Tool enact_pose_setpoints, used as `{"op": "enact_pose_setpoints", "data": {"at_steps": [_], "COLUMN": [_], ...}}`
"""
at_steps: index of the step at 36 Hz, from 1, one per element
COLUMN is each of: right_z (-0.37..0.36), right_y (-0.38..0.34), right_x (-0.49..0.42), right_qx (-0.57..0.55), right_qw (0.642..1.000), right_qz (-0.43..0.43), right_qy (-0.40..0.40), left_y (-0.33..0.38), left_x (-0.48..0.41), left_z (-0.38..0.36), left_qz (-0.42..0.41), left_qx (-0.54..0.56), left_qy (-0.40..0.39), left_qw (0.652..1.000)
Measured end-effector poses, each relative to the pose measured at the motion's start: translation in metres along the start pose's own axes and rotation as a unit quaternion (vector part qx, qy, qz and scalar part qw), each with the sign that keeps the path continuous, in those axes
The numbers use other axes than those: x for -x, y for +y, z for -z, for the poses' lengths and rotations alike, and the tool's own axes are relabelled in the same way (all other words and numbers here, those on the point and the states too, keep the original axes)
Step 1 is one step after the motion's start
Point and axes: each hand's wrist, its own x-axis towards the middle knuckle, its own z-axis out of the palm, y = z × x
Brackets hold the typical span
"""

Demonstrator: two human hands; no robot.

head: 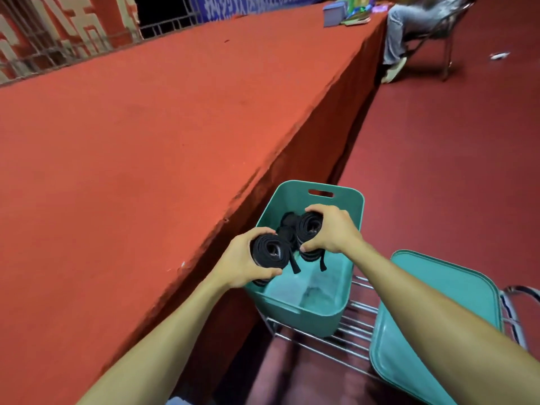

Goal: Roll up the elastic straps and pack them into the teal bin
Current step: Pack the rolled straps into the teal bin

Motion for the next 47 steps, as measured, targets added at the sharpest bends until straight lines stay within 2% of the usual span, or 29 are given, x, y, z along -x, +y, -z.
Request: {"op": "enact_pose_setpoints", "data": {"at_steps": [12, 16, 32, 47], "right_z": [-0.03, -0.036, -0.088, -0.121], "right_y": [0.019, 0.016, 0.029, 0.044], "right_x": [-0.006, -0.013, -0.036, -0.061], "right_qx": [0.034, 0.035, -0.082, -0.124], "right_qw": [0.994, 0.991, 0.975, 0.965], "right_qz": [-0.104, -0.128, -0.204, -0.214], "right_qy": [-0.018, -0.013, 0.037, 0.094], "left_y": [-0.025, -0.025, -0.038, -0.045], "left_x": [0.001, -0.002, -0.002, -0.001], "left_z": [0.002, 0.0, -0.001, -0.007], "left_qz": [0.019, -0.003, 0.013, 0.011], "left_qx": [-0.021, -0.029, -0.037, -0.01], "left_qy": [-0.027, -0.04, -0.052, -0.026], "left_qw": [0.999, 0.999, 0.998, 1.0]}}
